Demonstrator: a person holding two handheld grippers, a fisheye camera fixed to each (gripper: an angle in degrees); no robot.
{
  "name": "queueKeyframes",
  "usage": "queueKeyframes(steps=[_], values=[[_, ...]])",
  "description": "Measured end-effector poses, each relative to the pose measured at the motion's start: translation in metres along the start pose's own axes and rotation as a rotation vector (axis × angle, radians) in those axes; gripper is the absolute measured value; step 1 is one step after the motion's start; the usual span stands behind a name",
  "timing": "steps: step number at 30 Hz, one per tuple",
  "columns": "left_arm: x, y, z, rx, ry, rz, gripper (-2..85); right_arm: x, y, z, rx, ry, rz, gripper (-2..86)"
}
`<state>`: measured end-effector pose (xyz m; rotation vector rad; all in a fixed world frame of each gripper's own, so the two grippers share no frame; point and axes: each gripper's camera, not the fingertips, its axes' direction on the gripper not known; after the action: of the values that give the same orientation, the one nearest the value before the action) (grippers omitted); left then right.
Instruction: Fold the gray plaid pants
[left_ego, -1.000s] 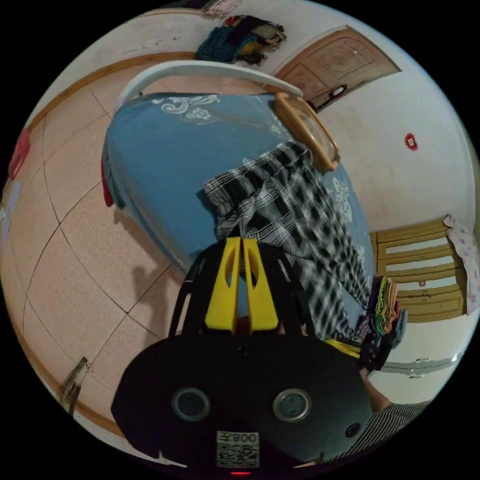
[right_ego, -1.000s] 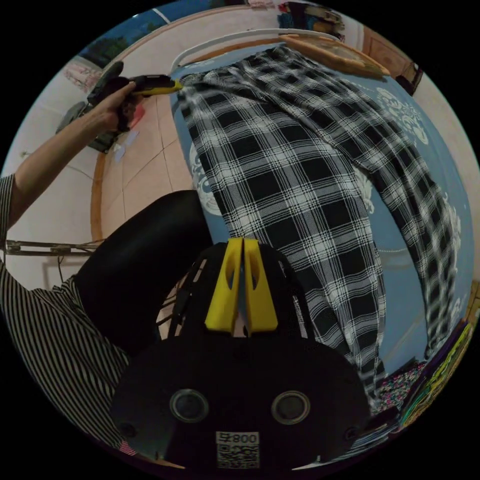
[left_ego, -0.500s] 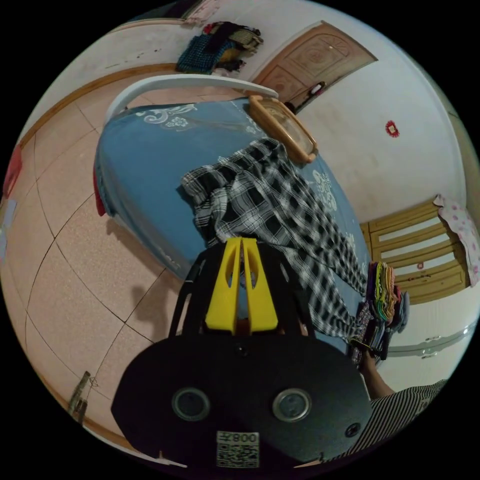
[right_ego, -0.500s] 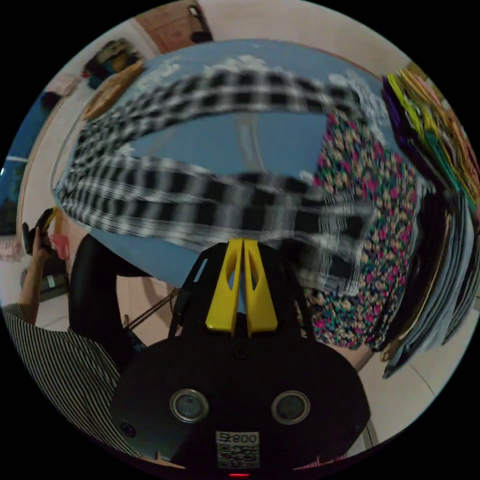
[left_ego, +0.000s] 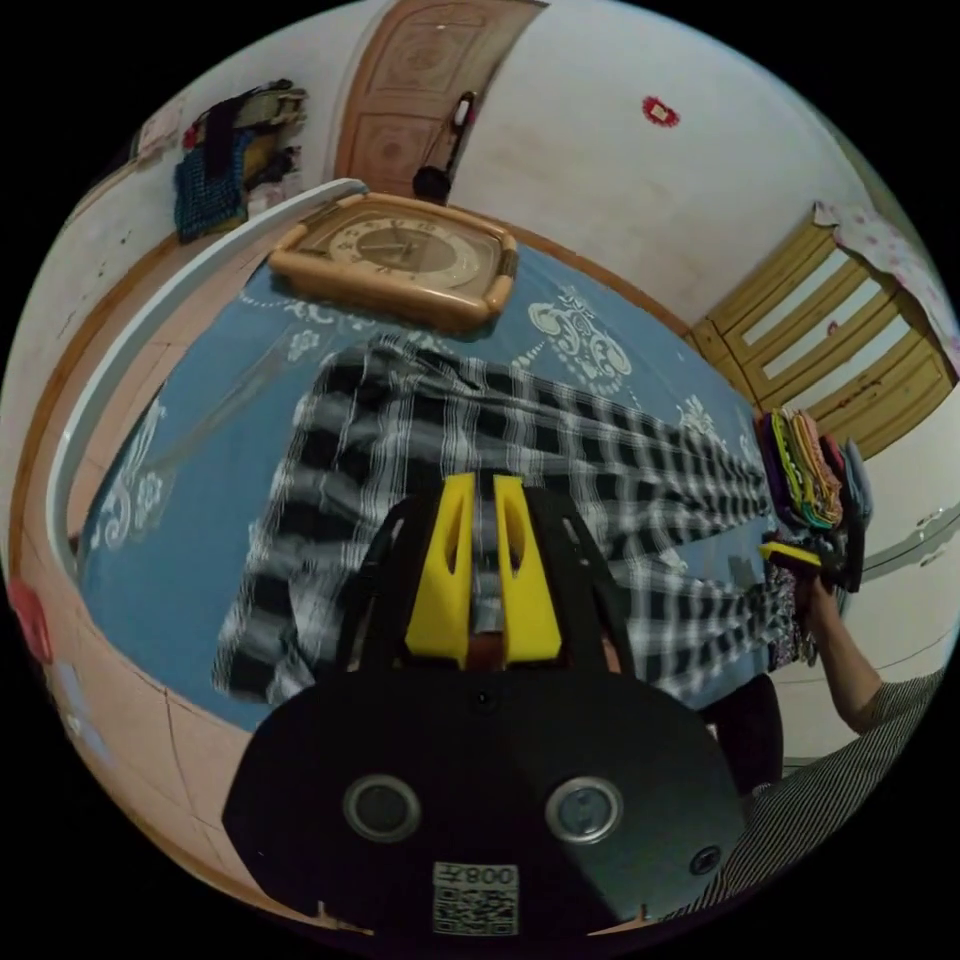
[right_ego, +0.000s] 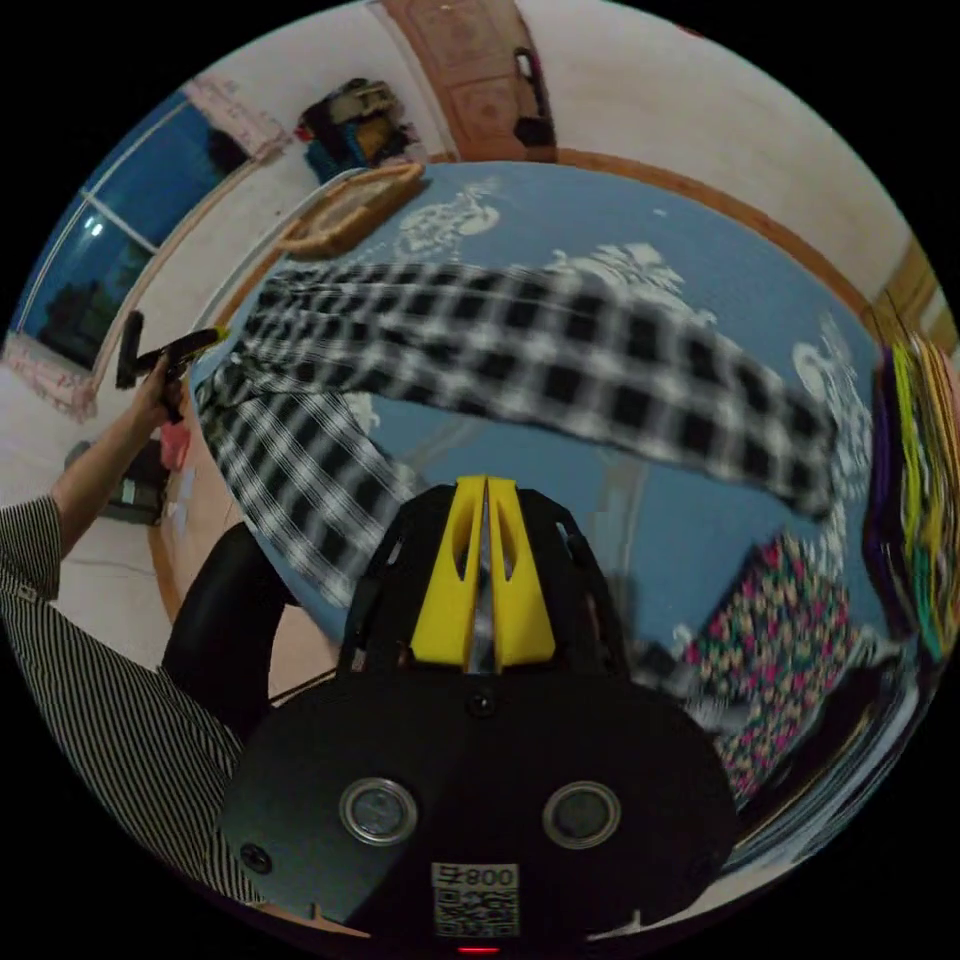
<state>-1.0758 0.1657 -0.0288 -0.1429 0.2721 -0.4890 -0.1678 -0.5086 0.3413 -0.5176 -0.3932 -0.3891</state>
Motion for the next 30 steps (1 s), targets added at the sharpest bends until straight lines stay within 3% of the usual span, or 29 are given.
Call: queueKeyframes(steps=[10, 19, 30], values=[[0.041, -0.123, 0.037, -0.129, -0.273, 0.141, 8.8, -0.071, -0.170, 0.045, -0.047, 0.128, -0.362, 5.4], [0.076, -0.170, 0.073, -0.284, -0.387, 0.246, 5.5, -0.099, -0.237, 0.077, -0.114, 0.171, -0.393, 7.4], [0.085, -0.186, 0.031, -0.180, -0.284, 0.183, 2.4, -0.140, -0.265, 0.090, -0.197, 0.217, -0.413, 1.2]])
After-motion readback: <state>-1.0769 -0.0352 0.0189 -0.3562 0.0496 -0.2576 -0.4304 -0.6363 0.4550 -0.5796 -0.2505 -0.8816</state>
